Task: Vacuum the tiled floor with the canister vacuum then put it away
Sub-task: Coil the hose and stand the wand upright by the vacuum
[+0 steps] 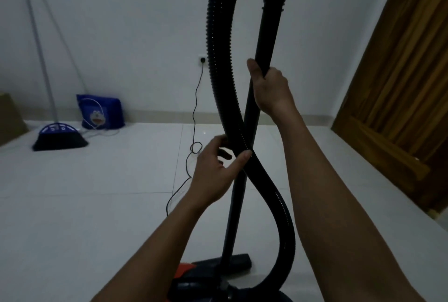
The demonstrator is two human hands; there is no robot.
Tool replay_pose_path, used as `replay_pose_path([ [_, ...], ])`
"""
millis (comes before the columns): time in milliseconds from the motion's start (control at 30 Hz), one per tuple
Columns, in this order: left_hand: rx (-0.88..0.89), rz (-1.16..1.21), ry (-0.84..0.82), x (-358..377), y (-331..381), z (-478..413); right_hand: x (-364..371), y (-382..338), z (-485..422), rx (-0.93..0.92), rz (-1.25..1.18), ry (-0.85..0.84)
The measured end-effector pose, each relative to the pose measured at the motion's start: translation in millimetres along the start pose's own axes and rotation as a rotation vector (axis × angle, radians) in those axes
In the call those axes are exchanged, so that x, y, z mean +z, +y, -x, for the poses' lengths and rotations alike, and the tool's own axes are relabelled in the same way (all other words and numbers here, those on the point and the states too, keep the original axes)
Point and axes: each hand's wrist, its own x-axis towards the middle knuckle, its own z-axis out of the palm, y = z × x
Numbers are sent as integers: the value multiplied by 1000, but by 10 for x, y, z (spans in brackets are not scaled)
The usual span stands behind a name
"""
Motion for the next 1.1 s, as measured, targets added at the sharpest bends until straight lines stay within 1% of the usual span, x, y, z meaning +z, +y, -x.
replay_pose_path([
  [67,-93,-24,-74,102,-146,12,-6,-41,-61,15,-21,-48],
  [167,-178,85,-221,280,-292,-85,33,0,-176,7,-37,-114],
  [233,-217,153,-287,378,-331,-157,68,47,-231,13,-50,-113],
  [333,-260,167,-237,549,-447,-284,119,223,-314,60,-81,-101],
  [433,-301,229,-174,621,-572,-408,413,624,-106,120,-70,-190],
  [533,-307,273,-156,618,-680,-398,654,913,258,178,-110,-282],
  [600,-350,228,-164,585,-738,-241,680,928,304,197,-102,-282],
  [667,-384,125,-211,490,-840,-4,648,911,262,211,-79,-261],
  [733,-491,-26,-221,300,-1014,328,648,914,252,209,-56,-243],
  [900,-874,-395,-50,-246,-1623,1382,605,969,335,161,-121,-211],
  [933,-973,-428,-40,-323,-1672,1537,594,971,335,158,-143,-205],
  [1000,-1140,-407,-66,-431,-1688,1762,575,974,373,146,-179,-212],
  [1033,-1190,-363,-83,-454,-1663,1827,573,977,384,142,-190,-218],
  [1100,-1217,-306,-103,-475,-1646,1906,551,955,421,139,-196,-226],
])
